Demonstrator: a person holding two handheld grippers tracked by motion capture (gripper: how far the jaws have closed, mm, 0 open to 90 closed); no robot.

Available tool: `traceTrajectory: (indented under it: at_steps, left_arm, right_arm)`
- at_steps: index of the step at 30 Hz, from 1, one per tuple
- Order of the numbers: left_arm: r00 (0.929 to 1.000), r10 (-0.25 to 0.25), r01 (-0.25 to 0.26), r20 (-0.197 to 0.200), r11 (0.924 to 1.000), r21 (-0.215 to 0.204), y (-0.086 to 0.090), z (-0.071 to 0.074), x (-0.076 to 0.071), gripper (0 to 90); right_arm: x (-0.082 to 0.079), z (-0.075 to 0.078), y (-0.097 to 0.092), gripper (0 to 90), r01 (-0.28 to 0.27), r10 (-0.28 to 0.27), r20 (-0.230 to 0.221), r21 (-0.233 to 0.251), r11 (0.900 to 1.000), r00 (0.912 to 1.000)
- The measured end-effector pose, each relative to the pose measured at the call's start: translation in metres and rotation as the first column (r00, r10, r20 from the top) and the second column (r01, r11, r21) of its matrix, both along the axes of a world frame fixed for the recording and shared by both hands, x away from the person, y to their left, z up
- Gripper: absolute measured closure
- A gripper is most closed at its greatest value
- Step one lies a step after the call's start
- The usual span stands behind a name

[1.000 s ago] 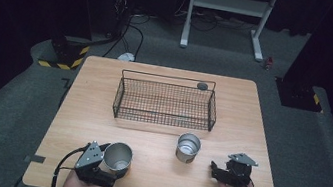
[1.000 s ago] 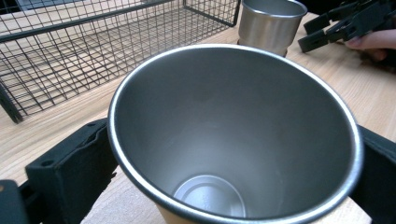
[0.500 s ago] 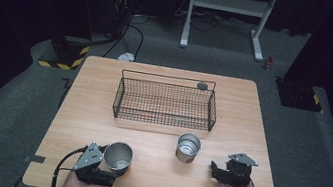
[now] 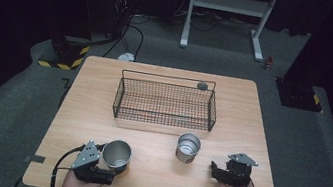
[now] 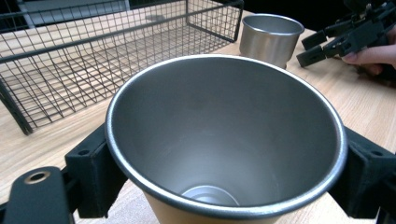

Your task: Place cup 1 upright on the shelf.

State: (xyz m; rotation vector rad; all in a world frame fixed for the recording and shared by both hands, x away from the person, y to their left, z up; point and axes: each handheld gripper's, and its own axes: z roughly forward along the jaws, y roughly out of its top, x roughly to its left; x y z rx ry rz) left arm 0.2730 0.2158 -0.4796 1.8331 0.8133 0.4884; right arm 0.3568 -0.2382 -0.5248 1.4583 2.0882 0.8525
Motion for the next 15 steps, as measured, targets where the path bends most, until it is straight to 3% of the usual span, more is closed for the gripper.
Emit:
traceTrajectory:
  at_steps: [15]
  left_arm:
    - [0.9986,0.051,-0.051,0.013,0.9981,-0.034,0.005,0.003,0.0009,13.3]
  right_arm:
    - [-0.0001,0.0002,0.0003,12.8,0.0,0.0,-0.003,0.0,1.0,1.0]
